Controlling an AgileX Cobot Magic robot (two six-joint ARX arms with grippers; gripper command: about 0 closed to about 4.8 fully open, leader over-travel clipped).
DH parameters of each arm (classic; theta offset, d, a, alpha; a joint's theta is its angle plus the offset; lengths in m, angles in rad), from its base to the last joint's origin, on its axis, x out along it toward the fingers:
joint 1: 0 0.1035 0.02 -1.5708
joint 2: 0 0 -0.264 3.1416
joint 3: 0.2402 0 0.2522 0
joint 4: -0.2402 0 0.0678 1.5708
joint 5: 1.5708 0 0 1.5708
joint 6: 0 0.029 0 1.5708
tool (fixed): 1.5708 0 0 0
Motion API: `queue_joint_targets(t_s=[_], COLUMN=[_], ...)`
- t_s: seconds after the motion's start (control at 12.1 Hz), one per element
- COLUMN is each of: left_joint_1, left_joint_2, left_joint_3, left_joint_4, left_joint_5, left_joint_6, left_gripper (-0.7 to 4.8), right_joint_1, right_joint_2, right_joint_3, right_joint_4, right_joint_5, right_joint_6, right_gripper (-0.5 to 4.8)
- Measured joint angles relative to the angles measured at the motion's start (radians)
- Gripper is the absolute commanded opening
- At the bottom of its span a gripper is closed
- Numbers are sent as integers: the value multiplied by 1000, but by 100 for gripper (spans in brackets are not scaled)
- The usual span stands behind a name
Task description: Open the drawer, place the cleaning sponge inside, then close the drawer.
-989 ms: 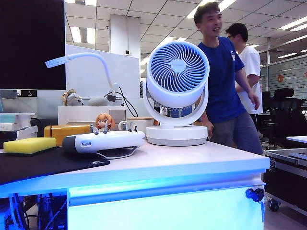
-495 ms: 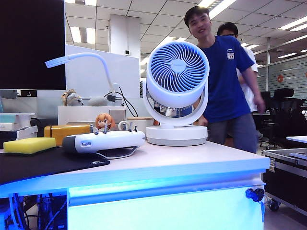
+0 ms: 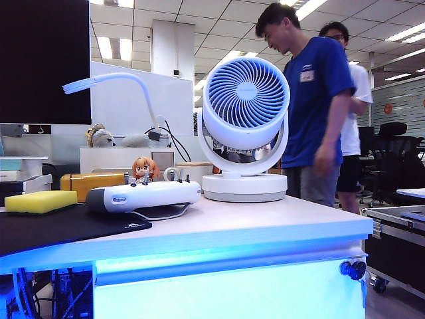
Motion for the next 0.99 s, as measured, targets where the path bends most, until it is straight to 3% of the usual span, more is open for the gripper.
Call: queue_joint_targets(t_s=[0.25,0.58,0.74,0.82,0.99], left_joint_1=[0,0,0,0,-1], left_joint_2=[0,74,251,372,543], left_joint_3=[46,299,526,652,847], left_joint_4=[-14,-29,-106,-122,-227], left_joint_5=[-11,-34,-57,-91,-98], left_joint_6=[-58,-57,-56,2,59], left_gripper=[-5,-5,-5,-5,-5], right_joint_1=[0,0,0,0,0], right_joint_2=[0,1,100,207,415], right_joint_3=[86,247,359,436,587], right_joint_4=[-10,-74,-74,-77,-74], right_joint_5=[3,5,3,-13,-42], right_joint_6=[63,68,69,94,248], right_gripper=[-6,-6,-6,-6,-6])
